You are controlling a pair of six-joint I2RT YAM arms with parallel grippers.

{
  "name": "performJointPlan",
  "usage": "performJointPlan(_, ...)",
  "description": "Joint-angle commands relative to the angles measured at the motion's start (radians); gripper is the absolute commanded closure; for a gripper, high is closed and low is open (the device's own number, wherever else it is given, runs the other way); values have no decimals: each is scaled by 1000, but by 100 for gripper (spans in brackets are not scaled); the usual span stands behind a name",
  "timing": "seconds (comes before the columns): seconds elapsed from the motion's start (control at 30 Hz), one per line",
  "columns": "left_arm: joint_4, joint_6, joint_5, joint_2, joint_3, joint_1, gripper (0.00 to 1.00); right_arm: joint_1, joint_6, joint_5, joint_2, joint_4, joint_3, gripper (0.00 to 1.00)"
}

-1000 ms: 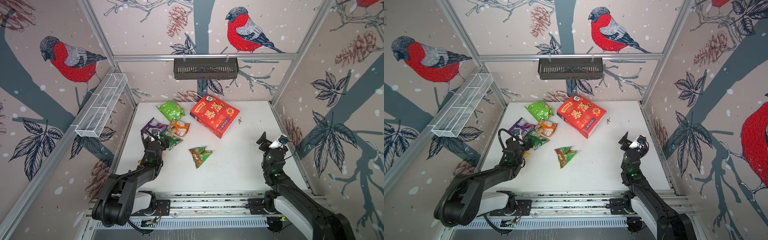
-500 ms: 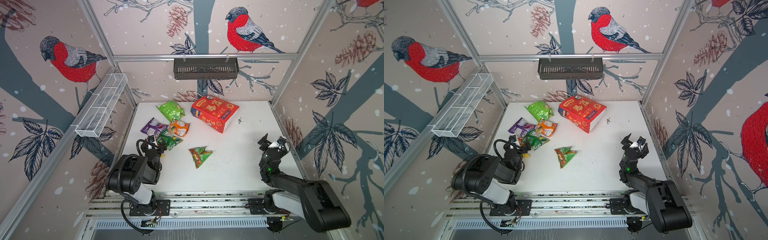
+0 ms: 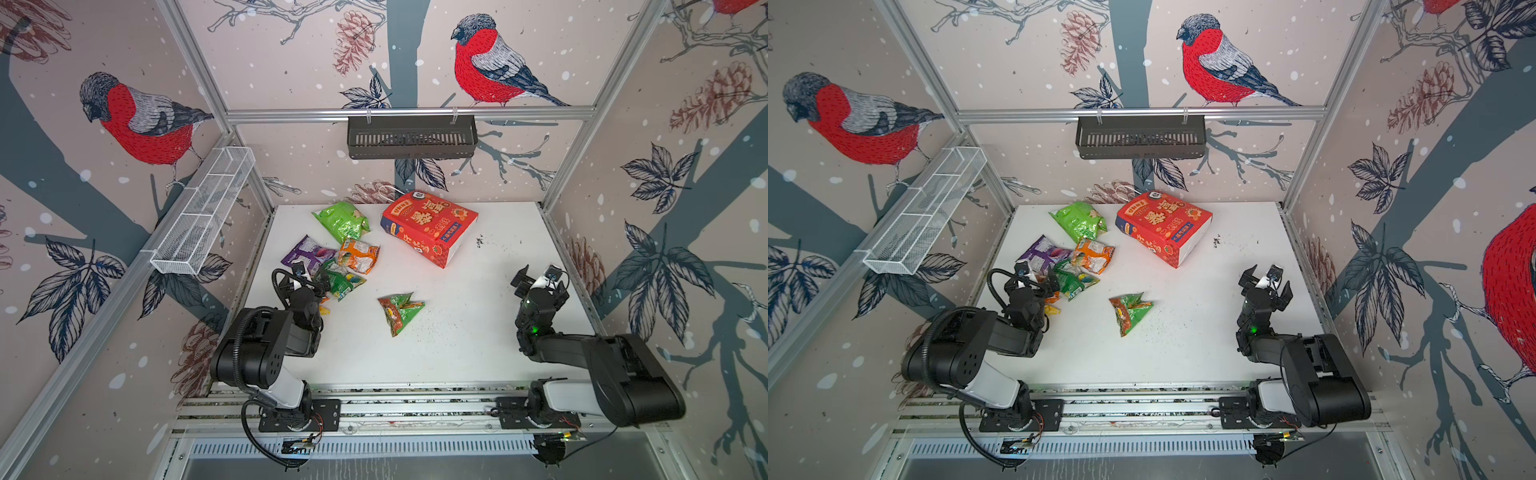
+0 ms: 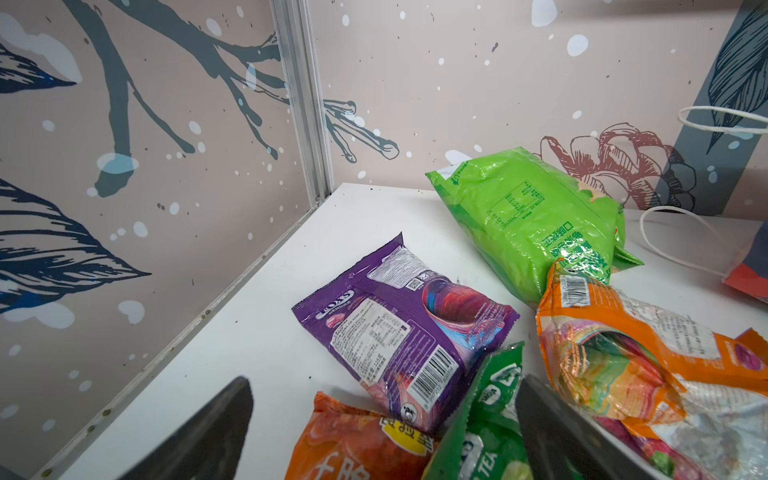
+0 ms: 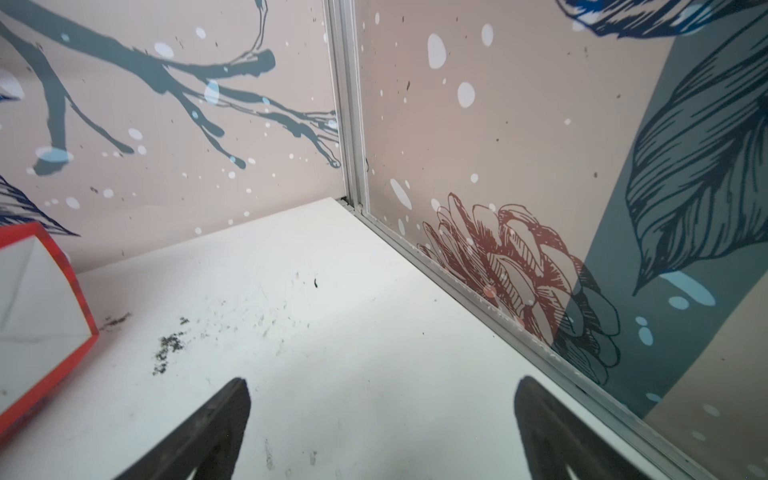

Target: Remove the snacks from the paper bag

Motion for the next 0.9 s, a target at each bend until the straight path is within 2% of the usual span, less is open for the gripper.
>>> performJointPlan(0.0,27,-2,-18,-4,1,-3,2,-26,-4,-41,66,146,-7,0)
performJointPlan(0.17,25,-2,-15,-3,2,-3,2,-29,-33,-133,127,-54,130,0)
performJointPlan(0.37,25,-3,-15,-3,2,-3,2,-42,-55,-237,126,78,53,0)
performJointPlan(0.47,25,-2,-15,-3,3,-3,2,-36,-80,-230,185,283,-12,0)
performJointPlan(0.53,25,-2,-16,-3,2,-3,2,-36,-54,-216,151,143,26,0)
performJointPlan(0.57,25,-2,-15,-3,2,-3,2,-42,-48,-226,146,129,31,0)
performJointPlan(0.67,24,-2,-15,-3,2,-3,2,-51,-55,-236,173,211,12,0)
performJointPlan(0.87,9,-4,-16,2,12,-1,2,-51,-51,-236,167,196,15,0)
